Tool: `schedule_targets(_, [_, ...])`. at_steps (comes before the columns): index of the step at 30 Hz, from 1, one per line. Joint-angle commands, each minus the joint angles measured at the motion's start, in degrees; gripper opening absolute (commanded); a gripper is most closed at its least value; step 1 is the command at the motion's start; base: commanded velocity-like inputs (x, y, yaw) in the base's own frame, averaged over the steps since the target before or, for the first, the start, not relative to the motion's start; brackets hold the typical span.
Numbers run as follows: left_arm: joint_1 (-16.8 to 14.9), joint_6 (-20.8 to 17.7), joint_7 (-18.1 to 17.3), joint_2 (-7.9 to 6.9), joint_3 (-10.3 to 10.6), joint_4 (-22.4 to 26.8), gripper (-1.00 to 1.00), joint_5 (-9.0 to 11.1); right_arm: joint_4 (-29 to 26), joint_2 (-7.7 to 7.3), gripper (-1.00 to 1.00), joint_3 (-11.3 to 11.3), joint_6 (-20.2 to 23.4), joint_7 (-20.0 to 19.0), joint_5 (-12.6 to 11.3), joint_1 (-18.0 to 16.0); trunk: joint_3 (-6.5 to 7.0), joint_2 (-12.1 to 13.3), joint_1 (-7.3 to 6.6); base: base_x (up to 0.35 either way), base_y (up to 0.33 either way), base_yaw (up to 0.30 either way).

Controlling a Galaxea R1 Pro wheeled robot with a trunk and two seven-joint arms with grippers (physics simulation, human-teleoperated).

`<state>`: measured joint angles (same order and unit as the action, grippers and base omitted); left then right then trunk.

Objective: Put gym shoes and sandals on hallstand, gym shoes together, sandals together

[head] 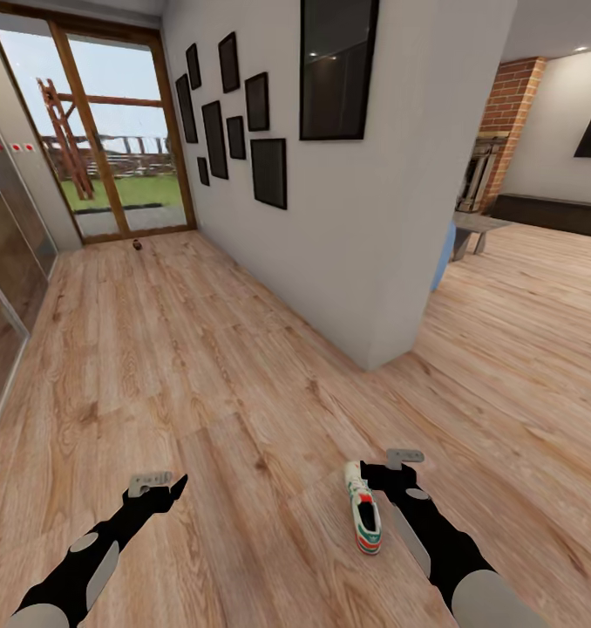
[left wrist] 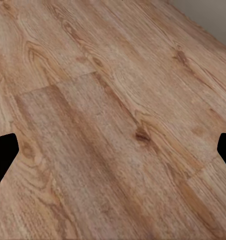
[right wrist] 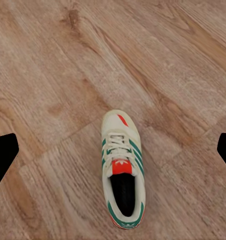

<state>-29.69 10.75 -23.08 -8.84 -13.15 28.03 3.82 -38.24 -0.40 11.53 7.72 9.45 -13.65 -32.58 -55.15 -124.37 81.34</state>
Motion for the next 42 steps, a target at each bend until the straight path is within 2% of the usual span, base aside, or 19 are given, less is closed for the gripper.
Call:
schedule_targets(1, [0.0,0.0,-0.5,0.02,-0.2,-0.1,1.0,0.4,-0.1,-0.04,1.0,0.3,0.3,0.5,-0.3,0.0,-0.05,0.0,0.01,0.218,0.161,0.0])
schedule_targets(11, [-0.1,0.0,-0.5,-0.1,-0.2,-0.1,1.0,0.4,-0.7,-0.04,1.0,0.2,0.3,0.5,-0.5,0.0,-0.05,0.0,0.01,0.202,0.208,0.0])
schedule_targets(20, [0.0,0.0,-0.5,-0.12,-0.1,0.1,1.0,0.4,-0.7,-0.04,1.0,0.2,0.3,0.5,-0.5,0.0,-0.05,0.0,0.01,0.019,0.032,0.0])
schedule_targets(30, [0.1,-0.1,-0.6,-0.11,0.0,2.7,1.0,0.4,-0.3,-0.04,1.0,0.1,0.3,0.5,-0.5,0.0,-0.05,0.0,0.01,0.002,0.003,0.0])
schedule_targets(37, [0.1,-0.1,-0.6,0.05,0.0,3.0,1.0,0.4,-0.1,-0.08,1.0,0.1,0.4,0.4,-0.4,0.0,-1.31,-2.8,1.55,0.0,0.0,0.0])
schedule_targets(42, [-0.3,-0.4,-0.5,0.27,2.3,3.1,1.0,0.5,0.1,-0.19,1.0,0.1,0.4,0.4,-0.2,0.0,-2.2,-4.8,2.65,0.0,0.0,0.0])
